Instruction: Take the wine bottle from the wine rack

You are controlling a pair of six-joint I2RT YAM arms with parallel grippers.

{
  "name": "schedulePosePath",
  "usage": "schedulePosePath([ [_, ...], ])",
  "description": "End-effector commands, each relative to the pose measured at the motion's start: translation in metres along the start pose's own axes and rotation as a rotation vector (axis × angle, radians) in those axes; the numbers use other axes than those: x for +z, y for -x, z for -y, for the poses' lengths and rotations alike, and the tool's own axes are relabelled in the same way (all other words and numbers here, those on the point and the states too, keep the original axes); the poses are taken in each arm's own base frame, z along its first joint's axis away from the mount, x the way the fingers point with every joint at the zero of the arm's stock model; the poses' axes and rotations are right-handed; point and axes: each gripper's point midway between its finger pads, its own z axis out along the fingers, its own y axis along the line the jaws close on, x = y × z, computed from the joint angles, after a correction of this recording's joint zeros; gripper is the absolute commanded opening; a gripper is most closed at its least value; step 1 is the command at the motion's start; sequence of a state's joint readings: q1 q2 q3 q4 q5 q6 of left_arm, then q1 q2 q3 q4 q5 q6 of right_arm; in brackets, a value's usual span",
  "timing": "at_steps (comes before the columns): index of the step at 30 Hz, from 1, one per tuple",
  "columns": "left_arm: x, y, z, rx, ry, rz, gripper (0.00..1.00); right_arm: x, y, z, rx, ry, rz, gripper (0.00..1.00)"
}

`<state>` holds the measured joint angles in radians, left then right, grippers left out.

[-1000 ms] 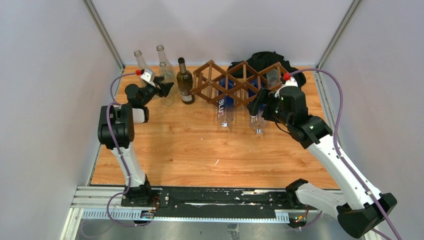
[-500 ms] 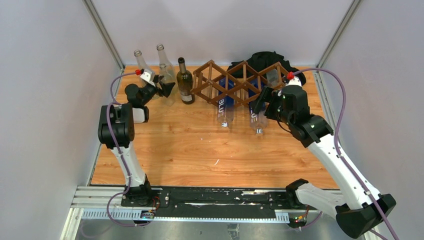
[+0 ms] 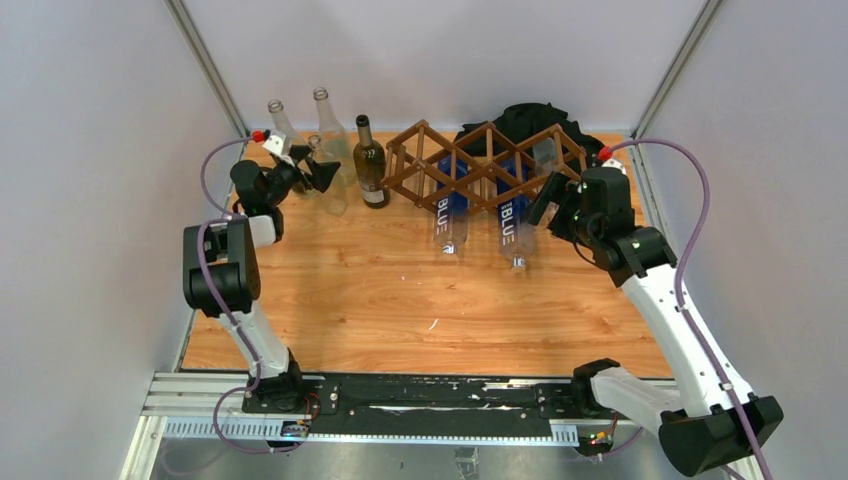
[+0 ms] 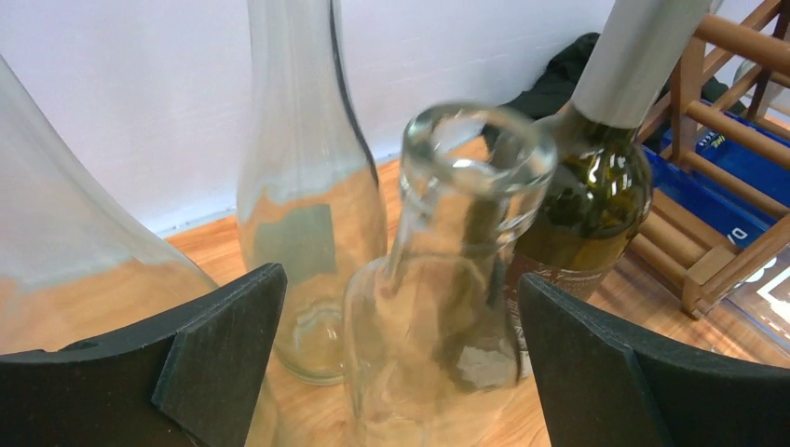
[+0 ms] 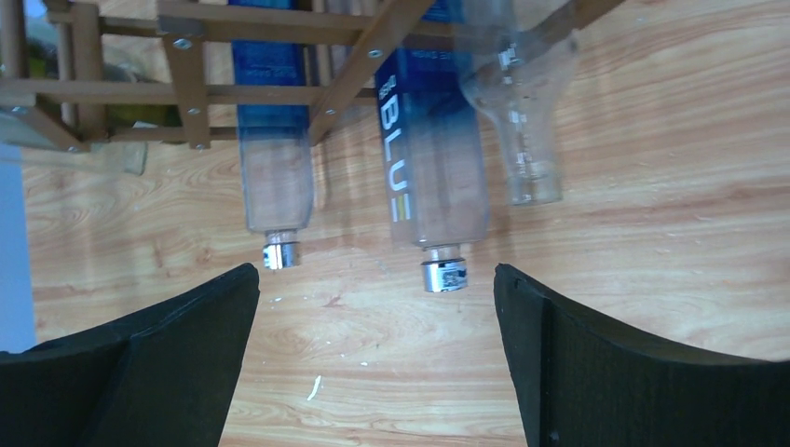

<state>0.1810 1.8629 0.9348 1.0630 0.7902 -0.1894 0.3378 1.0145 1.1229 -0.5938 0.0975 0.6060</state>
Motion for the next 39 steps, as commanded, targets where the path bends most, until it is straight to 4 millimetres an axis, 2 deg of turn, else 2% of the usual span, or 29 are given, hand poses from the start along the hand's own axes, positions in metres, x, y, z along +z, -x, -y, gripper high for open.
schedulePosePath([
  [1, -0.010, 0.010, 0.006, 0.027, 0.003, -0.081, 1.00, -0.007, 0.009, 0.018, 0.042, -0.046, -0.005, 1.00],
  [5, -0.022, 0.014, 0.009, 0.050, 0.033, -0.171, 1.00, -0.014, 0.019, 0.035, 0.053, -0.084, 0.033, 1.00],
  [9, -0.031, 0.034, 0.015, 0.056, 0.032, -0.274, 1.00, -0.010, 0.022, 0.057, 0.092, -0.139, 0.035, 1.00],
  [10, -0.037, 0.033, 0.019, 0.042, 0.029, -0.330, 1.00, -0.005, 0.022, 0.062, 0.105, -0.148, 0.028, 1.00],
  [11, -0.038, 0.042, 0.020, 0.060, 0.018, -0.347, 1.00, -0.002, 0.022, 0.066, 0.116, -0.154, 0.022, 1.00],
  [12, -0.046, 0.035, 0.026, 0.045, 0.001, -0.417, 1.00, 0.003, 0.023, 0.071, 0.123, -0.166, 0.024, 1.00],
  [14, -0.051, 0.046, 0.028, 0.040, -0.004, -0.478, 1.00, 0.015, 0.022, 0.075, 0.139, -0.148, 0.016, 1.00],
  [21, -0.088, 0.055, 0.020, 0.046, 0.099, -0.735, 1.00, 0.066, 0.023, 0.078, 0.193, -0.034, -0.010, 1.00],
  [24, -0.100, 0.069, 0.013, 0.104, 0.171, -0.756, 1.00, 0.085, 0.021, 0.085, 0.214, -0.012, -0.042, 0.99],
  [29, -0.115, 0.097, 0.017, 0.173, 0.256, -0.706, 1.00, 0.107, 0.018, 0.090, 0.258, 0.042, -0.052, 0.97],
  [33, -0.123, 0.104, 0.021, 0.194, 0.280, -0.697, 1.00, 0.119, 0.011, 0.089, 0.278, 0.074, -0.075, 0.95],
  [39, -0.124, 0.104, 0.022, 0.179, 0.273, -0.716, 1.00, 0.131, 0.008, 0.089, 0.302, 0.097, -0.071, 0.90],
])
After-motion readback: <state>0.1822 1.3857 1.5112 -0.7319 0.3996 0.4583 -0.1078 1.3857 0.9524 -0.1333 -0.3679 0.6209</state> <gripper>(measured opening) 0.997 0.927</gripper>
